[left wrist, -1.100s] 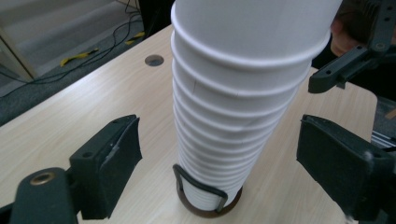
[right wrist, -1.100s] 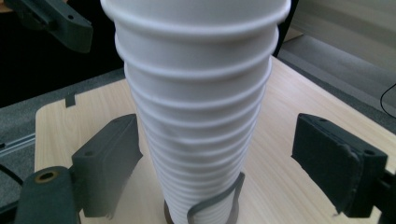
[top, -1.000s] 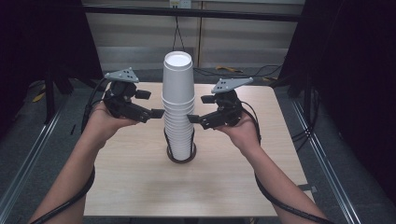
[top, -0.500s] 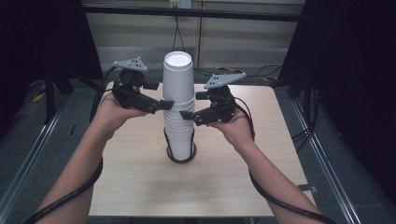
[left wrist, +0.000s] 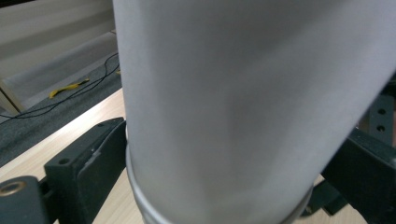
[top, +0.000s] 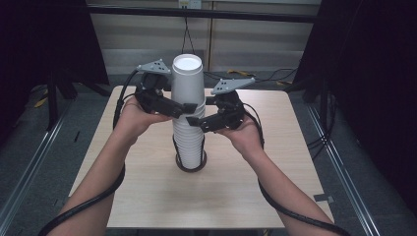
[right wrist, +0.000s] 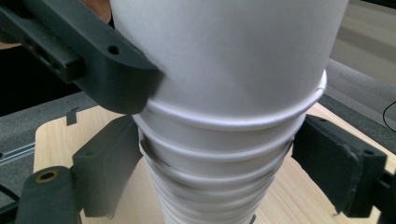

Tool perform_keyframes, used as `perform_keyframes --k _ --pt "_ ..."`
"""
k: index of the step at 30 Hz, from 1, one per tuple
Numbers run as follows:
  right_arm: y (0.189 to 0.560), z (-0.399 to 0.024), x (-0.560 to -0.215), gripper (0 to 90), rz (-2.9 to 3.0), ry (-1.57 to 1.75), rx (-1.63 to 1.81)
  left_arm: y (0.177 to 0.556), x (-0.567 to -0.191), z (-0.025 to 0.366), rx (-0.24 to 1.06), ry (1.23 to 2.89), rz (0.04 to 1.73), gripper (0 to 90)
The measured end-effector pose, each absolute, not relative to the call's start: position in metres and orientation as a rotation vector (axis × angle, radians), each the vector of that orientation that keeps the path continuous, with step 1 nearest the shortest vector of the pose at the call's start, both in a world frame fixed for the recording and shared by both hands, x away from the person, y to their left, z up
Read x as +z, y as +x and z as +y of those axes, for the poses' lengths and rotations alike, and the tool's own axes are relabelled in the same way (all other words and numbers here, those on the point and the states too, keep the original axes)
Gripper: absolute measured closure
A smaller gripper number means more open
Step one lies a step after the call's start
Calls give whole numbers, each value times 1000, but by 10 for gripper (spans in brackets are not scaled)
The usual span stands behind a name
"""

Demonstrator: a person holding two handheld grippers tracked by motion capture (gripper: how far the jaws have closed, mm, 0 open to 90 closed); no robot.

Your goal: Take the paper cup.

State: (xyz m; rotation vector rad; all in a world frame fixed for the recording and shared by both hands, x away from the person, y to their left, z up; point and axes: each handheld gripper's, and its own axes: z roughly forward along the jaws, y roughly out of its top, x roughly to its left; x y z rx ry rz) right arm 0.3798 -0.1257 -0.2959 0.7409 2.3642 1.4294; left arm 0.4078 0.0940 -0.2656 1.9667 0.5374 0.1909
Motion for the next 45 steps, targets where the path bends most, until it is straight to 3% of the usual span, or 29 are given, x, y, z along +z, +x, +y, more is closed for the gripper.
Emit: perform_keyframes --k 45 --pt "380 -128 -299 165 2347 747 1468 407 -243 97 218 1896 547 78"
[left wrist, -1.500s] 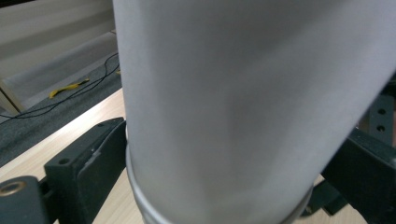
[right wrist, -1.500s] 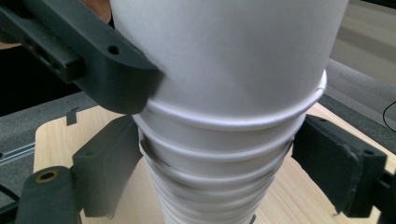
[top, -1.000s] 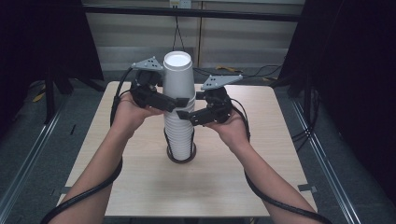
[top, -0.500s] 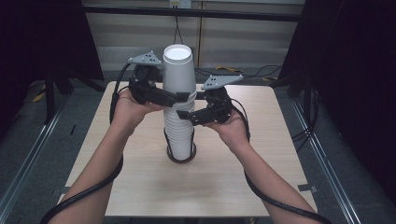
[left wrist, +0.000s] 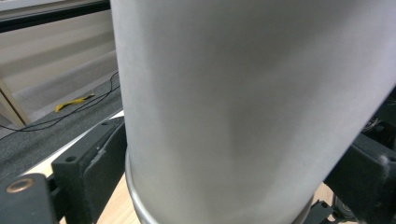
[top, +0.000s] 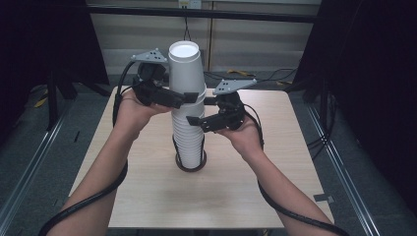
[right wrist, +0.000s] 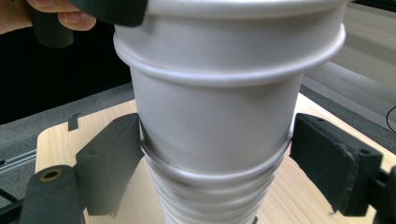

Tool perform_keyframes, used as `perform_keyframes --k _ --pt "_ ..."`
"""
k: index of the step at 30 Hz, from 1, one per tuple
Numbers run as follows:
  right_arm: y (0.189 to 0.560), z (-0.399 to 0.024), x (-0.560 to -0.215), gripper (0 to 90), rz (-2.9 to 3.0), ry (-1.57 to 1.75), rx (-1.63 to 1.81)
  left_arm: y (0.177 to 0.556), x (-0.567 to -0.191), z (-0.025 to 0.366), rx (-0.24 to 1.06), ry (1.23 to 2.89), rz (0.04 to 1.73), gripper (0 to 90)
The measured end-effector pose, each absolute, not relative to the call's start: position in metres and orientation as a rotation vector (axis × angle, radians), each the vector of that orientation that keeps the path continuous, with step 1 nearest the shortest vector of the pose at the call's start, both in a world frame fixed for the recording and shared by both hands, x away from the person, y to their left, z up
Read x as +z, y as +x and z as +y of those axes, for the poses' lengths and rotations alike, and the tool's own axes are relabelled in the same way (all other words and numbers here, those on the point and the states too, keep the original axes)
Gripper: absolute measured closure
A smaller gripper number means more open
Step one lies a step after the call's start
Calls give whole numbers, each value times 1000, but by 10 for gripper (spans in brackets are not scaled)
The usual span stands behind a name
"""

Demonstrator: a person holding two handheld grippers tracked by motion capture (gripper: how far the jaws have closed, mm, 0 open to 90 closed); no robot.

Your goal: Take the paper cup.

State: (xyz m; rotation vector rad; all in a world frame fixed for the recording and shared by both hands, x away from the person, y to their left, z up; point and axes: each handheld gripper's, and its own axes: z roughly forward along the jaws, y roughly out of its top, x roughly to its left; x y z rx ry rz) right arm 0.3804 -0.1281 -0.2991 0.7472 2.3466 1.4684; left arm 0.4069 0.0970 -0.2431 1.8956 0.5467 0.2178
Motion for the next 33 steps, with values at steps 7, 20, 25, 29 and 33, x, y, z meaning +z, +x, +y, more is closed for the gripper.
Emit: perform_keyframes --k 7,20,25,29,33 --pt "380 -128 -299 166 2346 750 1467 407 -245 95 213 1906 547 78" --pt "373 -131 -285 136 2276 722 1506 406 -255 94 205 1912 539 74" --pt "375 -130 -285 131 2279 742 1484 407 -257 93 209 1928 543 74" --pt "375 -130 -286 126 2278 718 1464 407 -259 93 201 1932 545 74" --pt "375 -128 -288 120 2277 693 1459 407 -262 93 194 1937 552 75"
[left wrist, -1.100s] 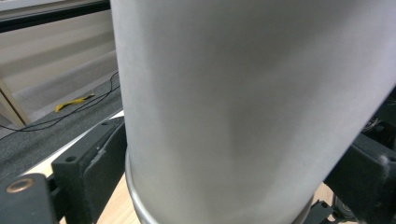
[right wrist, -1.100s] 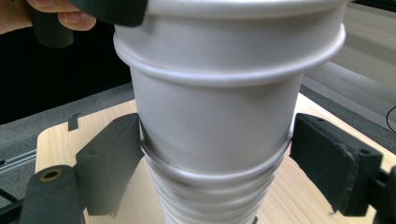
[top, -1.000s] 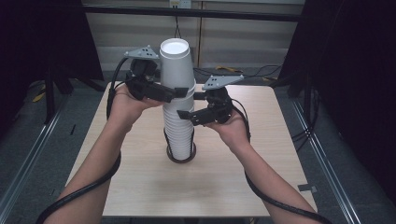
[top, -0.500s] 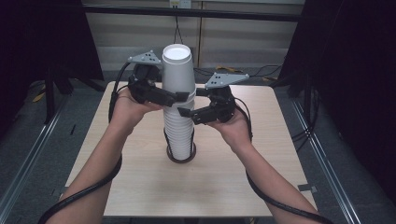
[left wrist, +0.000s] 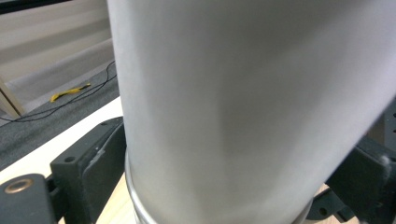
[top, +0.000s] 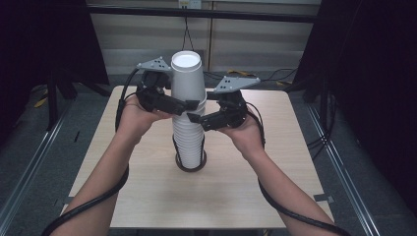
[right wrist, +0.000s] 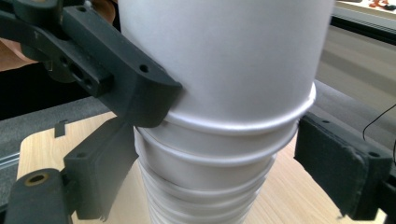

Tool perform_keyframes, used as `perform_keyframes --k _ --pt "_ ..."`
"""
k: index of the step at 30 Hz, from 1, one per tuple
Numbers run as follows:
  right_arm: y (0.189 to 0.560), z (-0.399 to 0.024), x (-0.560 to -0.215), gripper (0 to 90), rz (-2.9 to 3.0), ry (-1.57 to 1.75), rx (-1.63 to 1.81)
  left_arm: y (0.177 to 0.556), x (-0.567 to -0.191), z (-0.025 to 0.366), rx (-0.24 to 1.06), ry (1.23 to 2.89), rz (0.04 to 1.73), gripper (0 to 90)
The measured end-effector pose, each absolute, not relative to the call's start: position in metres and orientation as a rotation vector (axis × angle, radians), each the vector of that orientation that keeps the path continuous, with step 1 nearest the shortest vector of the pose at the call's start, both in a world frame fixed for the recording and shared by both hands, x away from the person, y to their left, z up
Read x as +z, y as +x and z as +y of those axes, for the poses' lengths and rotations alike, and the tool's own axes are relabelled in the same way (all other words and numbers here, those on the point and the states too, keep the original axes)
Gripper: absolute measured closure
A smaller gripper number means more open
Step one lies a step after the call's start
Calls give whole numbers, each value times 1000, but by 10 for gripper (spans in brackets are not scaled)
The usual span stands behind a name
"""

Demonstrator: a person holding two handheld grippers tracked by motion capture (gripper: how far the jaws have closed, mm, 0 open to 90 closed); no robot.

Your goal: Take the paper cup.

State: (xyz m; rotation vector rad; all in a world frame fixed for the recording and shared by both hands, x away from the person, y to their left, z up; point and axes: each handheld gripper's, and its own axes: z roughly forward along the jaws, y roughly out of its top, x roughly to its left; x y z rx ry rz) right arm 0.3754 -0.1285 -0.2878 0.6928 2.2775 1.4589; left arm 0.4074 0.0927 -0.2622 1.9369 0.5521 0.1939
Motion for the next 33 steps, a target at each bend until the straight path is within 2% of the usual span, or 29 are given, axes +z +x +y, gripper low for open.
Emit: perform_keyframes --k 7,33 --pt "378 -124 -293 101 2265 683 1496 408 -265 94 183 1939 549 75" --pt "379 -123 -290 162 2307 678 1433 409 -253 95 193 1898 563 85"
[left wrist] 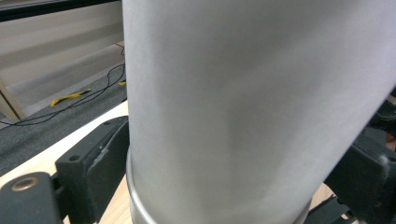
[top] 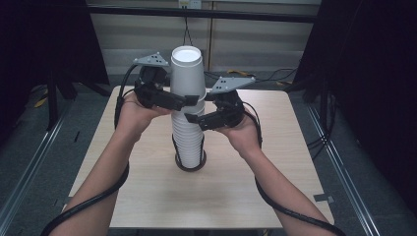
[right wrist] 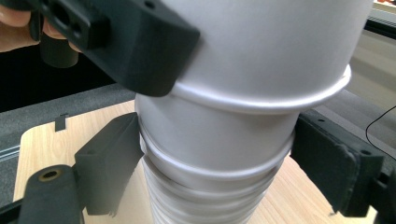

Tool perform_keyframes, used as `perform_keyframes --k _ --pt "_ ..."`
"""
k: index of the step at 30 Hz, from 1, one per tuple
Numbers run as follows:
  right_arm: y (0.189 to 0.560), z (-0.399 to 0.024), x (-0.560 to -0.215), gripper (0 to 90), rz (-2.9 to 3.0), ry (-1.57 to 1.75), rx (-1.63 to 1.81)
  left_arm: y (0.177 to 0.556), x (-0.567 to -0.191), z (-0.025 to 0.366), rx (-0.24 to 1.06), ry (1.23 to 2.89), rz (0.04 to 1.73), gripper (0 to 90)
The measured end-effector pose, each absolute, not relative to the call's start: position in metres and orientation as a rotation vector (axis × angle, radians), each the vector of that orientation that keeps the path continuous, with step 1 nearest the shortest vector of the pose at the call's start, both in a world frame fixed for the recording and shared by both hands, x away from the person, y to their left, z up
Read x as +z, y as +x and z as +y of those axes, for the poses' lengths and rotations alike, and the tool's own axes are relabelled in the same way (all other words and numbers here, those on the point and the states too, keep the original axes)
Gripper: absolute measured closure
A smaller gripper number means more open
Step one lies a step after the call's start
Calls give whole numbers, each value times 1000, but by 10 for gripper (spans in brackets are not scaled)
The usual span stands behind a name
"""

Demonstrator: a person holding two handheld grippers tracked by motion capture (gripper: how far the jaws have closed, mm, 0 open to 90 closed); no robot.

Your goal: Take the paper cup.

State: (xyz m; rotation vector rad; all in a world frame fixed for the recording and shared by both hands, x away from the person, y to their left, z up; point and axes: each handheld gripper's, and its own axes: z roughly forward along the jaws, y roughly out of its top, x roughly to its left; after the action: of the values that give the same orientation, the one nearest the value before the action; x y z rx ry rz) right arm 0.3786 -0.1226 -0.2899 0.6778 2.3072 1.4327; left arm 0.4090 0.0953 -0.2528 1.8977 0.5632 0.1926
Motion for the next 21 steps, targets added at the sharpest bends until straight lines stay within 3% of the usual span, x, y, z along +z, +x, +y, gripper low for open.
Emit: perform_keyframes --k 21 --pt "379 -123 -292 153 2294 683 1456 409 -229 103 201 1847 554 98"
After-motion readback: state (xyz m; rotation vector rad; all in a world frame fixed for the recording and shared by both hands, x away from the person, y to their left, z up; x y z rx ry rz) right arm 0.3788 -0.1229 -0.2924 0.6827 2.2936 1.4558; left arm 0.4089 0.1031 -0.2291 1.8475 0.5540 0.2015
